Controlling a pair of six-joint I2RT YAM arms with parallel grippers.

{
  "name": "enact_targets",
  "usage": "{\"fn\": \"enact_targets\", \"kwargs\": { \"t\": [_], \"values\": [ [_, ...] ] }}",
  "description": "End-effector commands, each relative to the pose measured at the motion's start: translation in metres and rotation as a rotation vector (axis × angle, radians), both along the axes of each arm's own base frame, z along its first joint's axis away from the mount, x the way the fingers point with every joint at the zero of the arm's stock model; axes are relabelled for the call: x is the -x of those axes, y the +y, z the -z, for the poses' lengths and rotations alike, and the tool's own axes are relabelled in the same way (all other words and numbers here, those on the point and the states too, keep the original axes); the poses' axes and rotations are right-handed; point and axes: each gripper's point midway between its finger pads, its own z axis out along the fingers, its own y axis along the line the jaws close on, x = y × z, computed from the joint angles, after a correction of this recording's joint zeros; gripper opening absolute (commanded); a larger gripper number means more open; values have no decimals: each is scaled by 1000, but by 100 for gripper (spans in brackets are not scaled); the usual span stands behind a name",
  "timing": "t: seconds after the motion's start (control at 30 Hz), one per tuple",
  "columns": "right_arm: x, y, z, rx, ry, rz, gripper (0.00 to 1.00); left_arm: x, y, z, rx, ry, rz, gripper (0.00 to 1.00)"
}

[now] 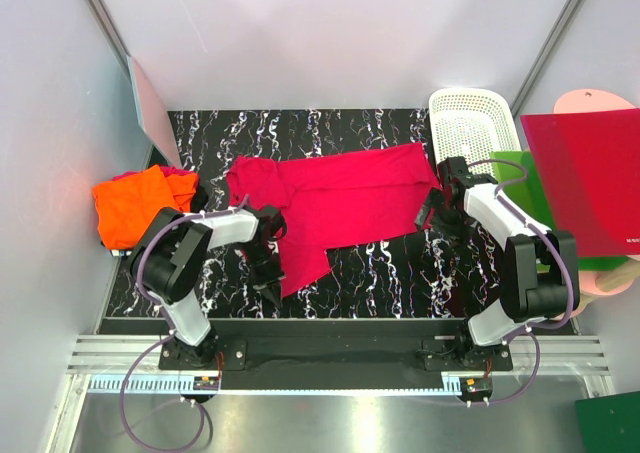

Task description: Fold and stack the t-shirts

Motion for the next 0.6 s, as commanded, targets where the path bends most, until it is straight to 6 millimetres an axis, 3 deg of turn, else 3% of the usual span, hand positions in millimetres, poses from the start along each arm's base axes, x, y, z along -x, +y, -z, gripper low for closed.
{"fn": "enact_targets", "kwargs": {
  "t": [0.0,0.03,0.1,0.13,0.2,0.37,0.57],
  "values": [
    [-8,-12,-9,57,-53,8,94,-31,31,22,-138,-193,53,0],
    [-8,-11,-8,54,-50,8,94,-34,31,16,-119,-213,52,0],
    [-6,-11,-6,47,-42,8,94,-34,27,8,-80,-230,65,50],
    [-6,-10,-5,45,-38,5,94,-36,25,1,-64,-249,61,69],
    [-6,-9,-3,40,-30,8,94,-32,26,-6,-64,-247,58,95],
    [-9,-6,-3,29,-38,3,94,-41,38,-23,-122,-347,38,97],
    [-14,-6,-3,33,-38,-15,94,-40,31,-4,-115,-302,18,92]
  ]
}}
